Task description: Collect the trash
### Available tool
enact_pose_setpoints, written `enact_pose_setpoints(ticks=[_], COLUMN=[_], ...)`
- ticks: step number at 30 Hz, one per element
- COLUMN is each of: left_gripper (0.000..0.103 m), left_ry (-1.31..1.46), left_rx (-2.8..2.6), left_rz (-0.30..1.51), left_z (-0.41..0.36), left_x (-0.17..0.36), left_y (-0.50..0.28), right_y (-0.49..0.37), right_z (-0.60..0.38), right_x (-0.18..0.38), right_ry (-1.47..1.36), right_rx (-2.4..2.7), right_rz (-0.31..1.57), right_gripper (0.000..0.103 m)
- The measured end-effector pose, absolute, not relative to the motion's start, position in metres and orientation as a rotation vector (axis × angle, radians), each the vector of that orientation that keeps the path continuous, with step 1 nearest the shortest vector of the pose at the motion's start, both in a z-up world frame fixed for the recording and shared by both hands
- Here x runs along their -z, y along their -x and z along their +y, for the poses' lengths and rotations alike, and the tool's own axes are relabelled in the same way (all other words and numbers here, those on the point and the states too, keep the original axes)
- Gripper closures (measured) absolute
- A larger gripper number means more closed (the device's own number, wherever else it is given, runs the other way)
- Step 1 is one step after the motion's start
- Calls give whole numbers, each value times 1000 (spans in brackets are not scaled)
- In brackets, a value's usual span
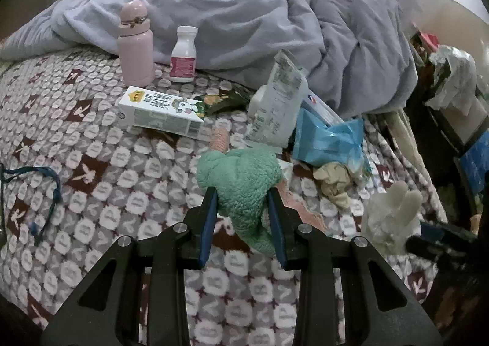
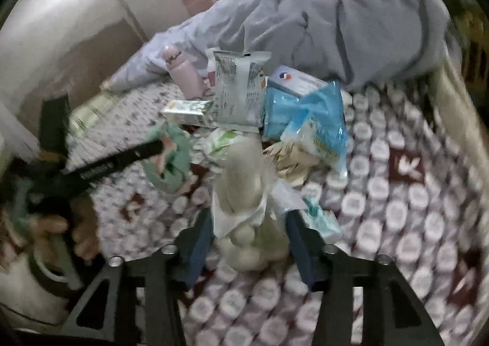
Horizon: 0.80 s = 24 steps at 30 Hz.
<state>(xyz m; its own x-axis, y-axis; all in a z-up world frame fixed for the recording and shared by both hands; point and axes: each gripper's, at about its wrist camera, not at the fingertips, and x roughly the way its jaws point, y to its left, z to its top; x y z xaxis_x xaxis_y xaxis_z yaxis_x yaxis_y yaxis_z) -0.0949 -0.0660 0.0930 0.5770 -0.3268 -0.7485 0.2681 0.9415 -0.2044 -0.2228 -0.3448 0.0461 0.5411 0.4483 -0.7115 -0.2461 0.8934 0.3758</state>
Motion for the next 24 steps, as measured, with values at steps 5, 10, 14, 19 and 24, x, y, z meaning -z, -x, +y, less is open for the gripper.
enact_pose_setpoints(ticks=[5, 10, 14, 19, 24], left_gripper=[73, 73, 73, 73, 73], left_ry=[63, 49, 42, 27, 22], left_rx=[353, 366, 374, 384, 390], left_rz=[876, 850, 850, 851, 856], left_z=[-71, -75, -79, -86, -91], left_x=[-98, -107, -109, -109, -111], left_y=[98, 101, 102, 105, 106], right_y=[231, 224, 220, 209, 187], right_z=[-372, -393, -405, -390, -374], right_x=[-53, -45, -37, -20, 0], right_ry=[-198, -160, -195, -115, -110], right_rx=[-315, -197, -161, -181, -219], right_rz=[891, 917, 945, 977, 966], right_gripper=[54, 54, 54, 54, 68])
